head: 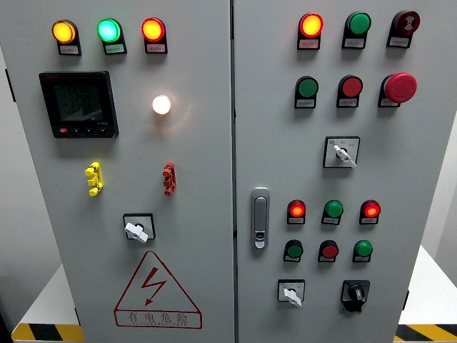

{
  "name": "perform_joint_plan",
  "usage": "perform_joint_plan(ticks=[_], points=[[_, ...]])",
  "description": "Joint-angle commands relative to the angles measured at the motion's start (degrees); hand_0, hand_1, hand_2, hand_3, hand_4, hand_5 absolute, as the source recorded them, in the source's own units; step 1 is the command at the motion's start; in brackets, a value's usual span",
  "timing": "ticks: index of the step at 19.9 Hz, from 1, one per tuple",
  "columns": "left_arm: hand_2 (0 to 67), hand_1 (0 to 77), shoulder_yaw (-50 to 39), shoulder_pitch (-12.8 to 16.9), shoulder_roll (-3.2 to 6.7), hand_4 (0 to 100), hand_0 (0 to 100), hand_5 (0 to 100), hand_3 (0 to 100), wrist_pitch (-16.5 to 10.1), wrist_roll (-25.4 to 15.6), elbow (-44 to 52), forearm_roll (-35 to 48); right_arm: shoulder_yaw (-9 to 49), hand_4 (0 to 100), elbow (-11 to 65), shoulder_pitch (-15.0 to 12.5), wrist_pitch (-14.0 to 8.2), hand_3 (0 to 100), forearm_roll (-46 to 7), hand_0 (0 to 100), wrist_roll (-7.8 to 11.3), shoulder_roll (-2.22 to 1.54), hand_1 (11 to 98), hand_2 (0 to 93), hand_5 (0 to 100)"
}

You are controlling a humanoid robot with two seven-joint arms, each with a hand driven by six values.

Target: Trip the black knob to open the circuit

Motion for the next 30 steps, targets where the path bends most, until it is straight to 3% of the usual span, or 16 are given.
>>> perform_joint_plan(ticks=[1,6,8,11,13,14,15,16,21,23,26,28,30], points=[[12.9,3.1,0.0,0.0,0.00,7,0,2,21,0.0,0.0,0.0,0.0,-2.3,9,-1.7,1.0,0.2,17,3.8,73,0.43,0.00,36.6,1.0,20],[12.9,3.0,0.0,0.0,0.00,7,0,2,21,0.0,0.0,0.0,0.0,-1.9,9,-2.0,1.4,0.2,17,5.3,72,0.53,0.00,36.6,1.0,20],[12.9,3.1,0.0,0.0,0.00,7,0,2,21,0.0,0.0,0.0,0.0,4.3,9,-2.1,1.4,0.4,17,3.5,72,0.09,0.00,36.6,1.0,20],[12.9,3.1,0.0,-0.1,0.00,7,0,2,21,0.0,0.0,0.0,0.0,14.3,9,-2.0,1.4,2.6,17,-10.8,72,-1.58,0.09,36.9,0.8,20],[12.9,3.1,0.0,0.0,0.00,7,0,2,21,0.0,0.0,0.0,0.0,26.8,9,-1.8,1.4,3.3,17,-21.8,72,-2.98,0.09,37.0,0.9,20],[12.9,3.1,0.0,0.0,0.00,7,0,2,21,0.0,0.0,0.0,0.0,34.8,9,-1.5,1.4,5.6,17,-29.8,72,-4.56,0.09,37.0,0.9,20],[12.9,3.2,0.0,0.0,0.00,7,0,2,21,0.0,0.0,0.0,0.0,38.3,9,-1.7,1.6,7.7,17,-35.5,72,-4.92,0.09,37.0,0.9,20],[12.9,3.1,0.0,0.0,0.00,7,0,2,21,0.0,0.0,0.0,0.0,39.6,9,-1.9,2.1,8.4,17,-39.8,72,-4.92,0.09,37.0,0.9,20],[12.9,3.1,0.0,0.0,0.00,7,0,2,21,0.0,0.0,0.0,0.0,37.7,8,0.6,2.4,8.8,17,-39.7,72,-4.75,0.09,36.9,0.7,20],[12.9,3.1,0.0,-0.1,0.00,7,0,2,21,0.0,0.0,0.0,0.0,38.5,8,0.9,3.8,8.6,17,-39.7,72,-4.48,0.09,36.9,0.8,20],[12.9,3.1,0.0,0.0,-0.09,7,0,2,21,0.0,0.0,0.0,0.0,48.1,9,4.6,4.1,10.4,17,-43.3,72,-4.40,0.09,37.0,0.8,20],[12.9,3.2,0.0,0.0,0.00,7,0,2,21,0.0,0.0,0.0,0.0,51.7,9,6.6,4.2,13.0,18,-50.4,72,-4.22,0.09,37.3,0.8,20],[12.9,3.3,0.0,0.0,0.00,7,0,2,21,0.0,0.0,0.0,0.0,55.3,10,12.4,4.2,13.4,18,-54.4,72,-2.39,0.09,37.5,0.8,21]])
